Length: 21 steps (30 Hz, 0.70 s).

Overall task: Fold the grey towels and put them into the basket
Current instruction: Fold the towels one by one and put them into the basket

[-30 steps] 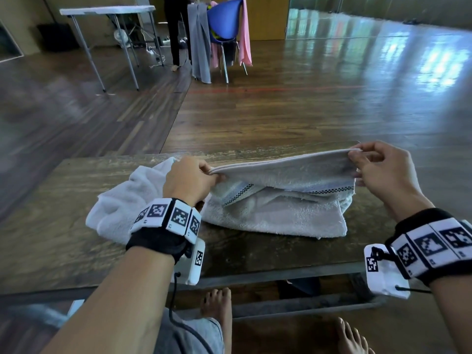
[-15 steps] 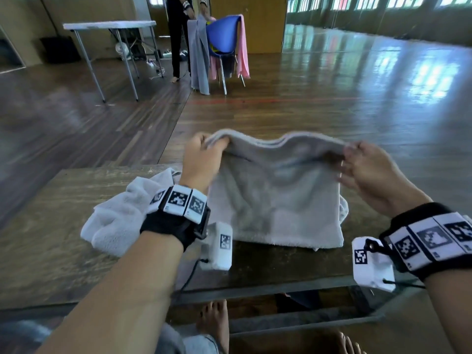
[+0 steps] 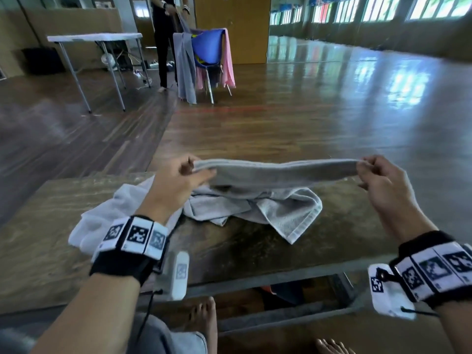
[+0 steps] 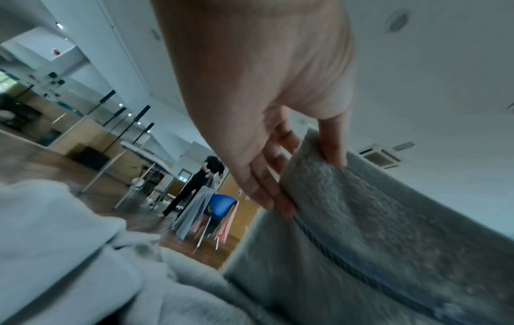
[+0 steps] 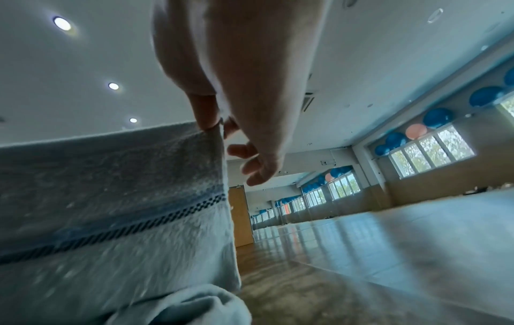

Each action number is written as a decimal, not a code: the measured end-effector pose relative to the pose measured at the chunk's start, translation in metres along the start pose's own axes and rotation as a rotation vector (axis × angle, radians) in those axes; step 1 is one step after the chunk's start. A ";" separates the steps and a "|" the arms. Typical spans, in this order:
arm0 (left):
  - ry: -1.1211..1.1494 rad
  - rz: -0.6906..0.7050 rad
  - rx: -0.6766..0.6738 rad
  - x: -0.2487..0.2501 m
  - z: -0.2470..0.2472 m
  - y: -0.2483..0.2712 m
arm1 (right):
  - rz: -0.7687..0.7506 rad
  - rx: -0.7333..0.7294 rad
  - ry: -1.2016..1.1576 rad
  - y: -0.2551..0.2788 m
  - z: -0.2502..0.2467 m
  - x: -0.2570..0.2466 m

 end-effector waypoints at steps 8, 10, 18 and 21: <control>-0.077 -0.268 -0.416 -0.025 0.014 0.005 | 0.197 -0.583 0.148 0.037 -0.044 0.015; -0.231 -0.388 -0.581 -0.036 0.026 0.003 | 0.240 -0.657 0.273 0.040 -0.045 0.021; -0.285 -0.372 -0.290 -0.058 0.054 -0.053 | 0.146 -0.475 0.430 0.004 -0.019 0.054; -0.213 -0.357 -0.115 -0.067 0.067 -0.076 | 0.079 -0.270 0.451 -0.028 -0.012 0.066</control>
Point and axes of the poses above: each hand's wrist, its own y-axis away from the middle knuckle, its own z-axis out of the palm, x = y × z, the point moved 1 cm from there along -y, towards the middle knuckle, and after that the axes turned 1 degree about y, right-handed, at the moved point
